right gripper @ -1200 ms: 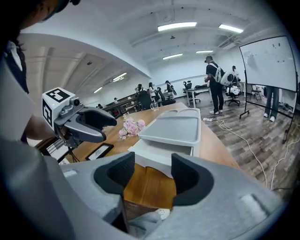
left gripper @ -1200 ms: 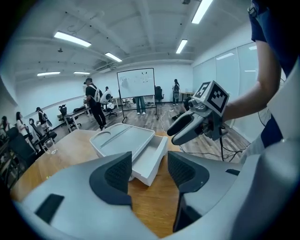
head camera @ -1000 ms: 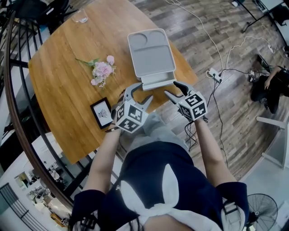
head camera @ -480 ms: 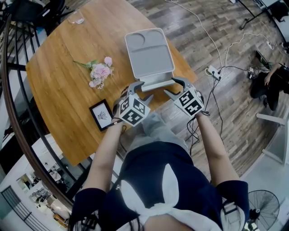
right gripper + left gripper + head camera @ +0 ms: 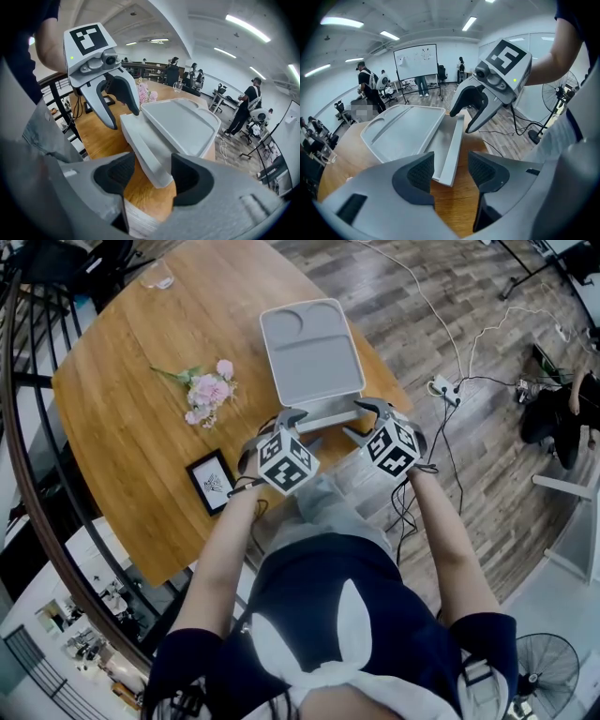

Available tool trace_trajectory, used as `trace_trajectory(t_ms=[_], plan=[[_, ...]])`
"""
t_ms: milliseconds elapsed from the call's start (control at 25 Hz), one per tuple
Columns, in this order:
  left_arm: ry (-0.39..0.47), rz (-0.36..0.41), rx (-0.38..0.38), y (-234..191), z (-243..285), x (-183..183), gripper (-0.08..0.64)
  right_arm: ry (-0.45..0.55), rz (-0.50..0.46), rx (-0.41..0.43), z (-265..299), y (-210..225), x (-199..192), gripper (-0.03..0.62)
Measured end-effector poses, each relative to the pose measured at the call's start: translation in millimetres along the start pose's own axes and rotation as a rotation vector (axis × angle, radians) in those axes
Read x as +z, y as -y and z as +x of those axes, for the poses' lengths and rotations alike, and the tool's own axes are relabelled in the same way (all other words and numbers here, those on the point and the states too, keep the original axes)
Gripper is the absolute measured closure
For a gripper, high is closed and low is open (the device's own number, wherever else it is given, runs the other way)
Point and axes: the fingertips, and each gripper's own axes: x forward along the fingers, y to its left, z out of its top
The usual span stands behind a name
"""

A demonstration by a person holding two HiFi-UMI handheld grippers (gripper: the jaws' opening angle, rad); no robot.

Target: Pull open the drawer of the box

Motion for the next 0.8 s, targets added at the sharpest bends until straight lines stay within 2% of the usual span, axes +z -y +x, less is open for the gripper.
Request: trace_trajectory(t_ms=[240, 400, 440, 520, 800], plan=[[-0.040, 0.014, -0.007, 0, 15, -6, 0.321, -0.023, -0.023, 0.040, 9, -4, -5, 0.376], [-0.065, 0.021, -0.018, 3, 24, -13, 0.349, -0.018, -0.031, 0.030, 11, -1, -6, 0.397], [-0.064, 0.023, -0.006, 3, 25, -15, 0.356, -0.016, -0.037, 0.025, 10, -1, -7, 0.411], [-0.057, 0.023, 0.033, -2, 26, -16, 0.418, -0.011, -0.052, 0.020, 10, -1, -7, 0.414], [-0.017, 0.017, 0.054, -5, 27, -17, 0.422, 0.010, -0.076, 0.011, 12, -2, -7, 0.422]])
